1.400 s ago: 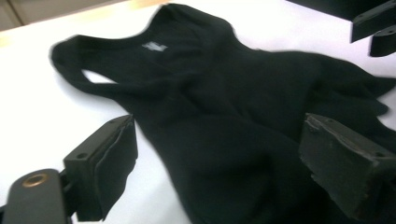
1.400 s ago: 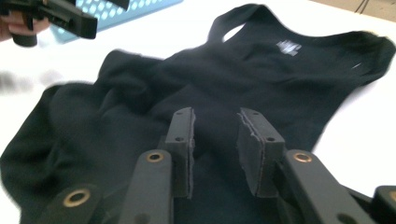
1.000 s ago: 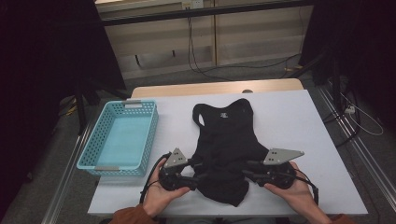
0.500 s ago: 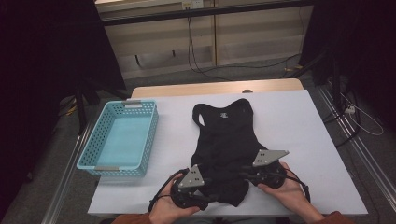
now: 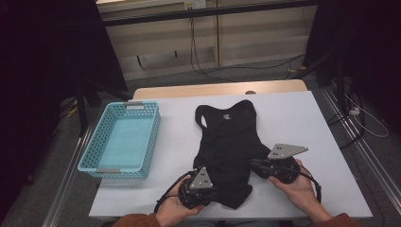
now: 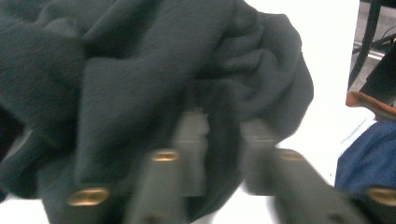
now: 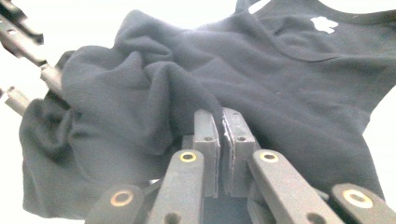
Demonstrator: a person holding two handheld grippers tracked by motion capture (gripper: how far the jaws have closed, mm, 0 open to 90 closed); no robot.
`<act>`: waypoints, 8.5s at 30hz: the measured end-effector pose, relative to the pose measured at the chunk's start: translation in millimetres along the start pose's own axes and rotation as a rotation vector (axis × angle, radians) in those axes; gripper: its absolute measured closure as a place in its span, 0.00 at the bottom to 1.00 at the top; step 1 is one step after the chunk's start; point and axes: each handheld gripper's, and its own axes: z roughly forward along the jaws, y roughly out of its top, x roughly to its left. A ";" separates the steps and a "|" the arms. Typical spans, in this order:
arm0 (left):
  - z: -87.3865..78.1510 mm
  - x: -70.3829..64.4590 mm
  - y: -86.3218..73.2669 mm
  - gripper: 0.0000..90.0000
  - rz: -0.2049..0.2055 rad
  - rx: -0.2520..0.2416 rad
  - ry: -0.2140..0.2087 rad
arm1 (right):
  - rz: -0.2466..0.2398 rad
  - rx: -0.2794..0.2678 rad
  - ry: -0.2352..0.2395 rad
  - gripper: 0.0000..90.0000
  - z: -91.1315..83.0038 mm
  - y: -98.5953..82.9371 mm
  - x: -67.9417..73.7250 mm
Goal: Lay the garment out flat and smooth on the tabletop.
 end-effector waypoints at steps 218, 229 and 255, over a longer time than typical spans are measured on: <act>20.9 37.5 24.1 0.92 -0.057 -0.003 0.026 | 0.057 0.003 -0.079 0.90 -26.0 -8.3 -42.7; -37.5 31.3 -17.9 0.92 -0.102 -0.002 -0.014 | 0.032 0.088 0.005 0.89 -37.6 -25.5 -14.6; -77.9 44.8 -37.5 0.78 -0.210 -0.096 0.056 | 0.068 0.089 -0.035 0.75 -55.2 -35.2 -0.9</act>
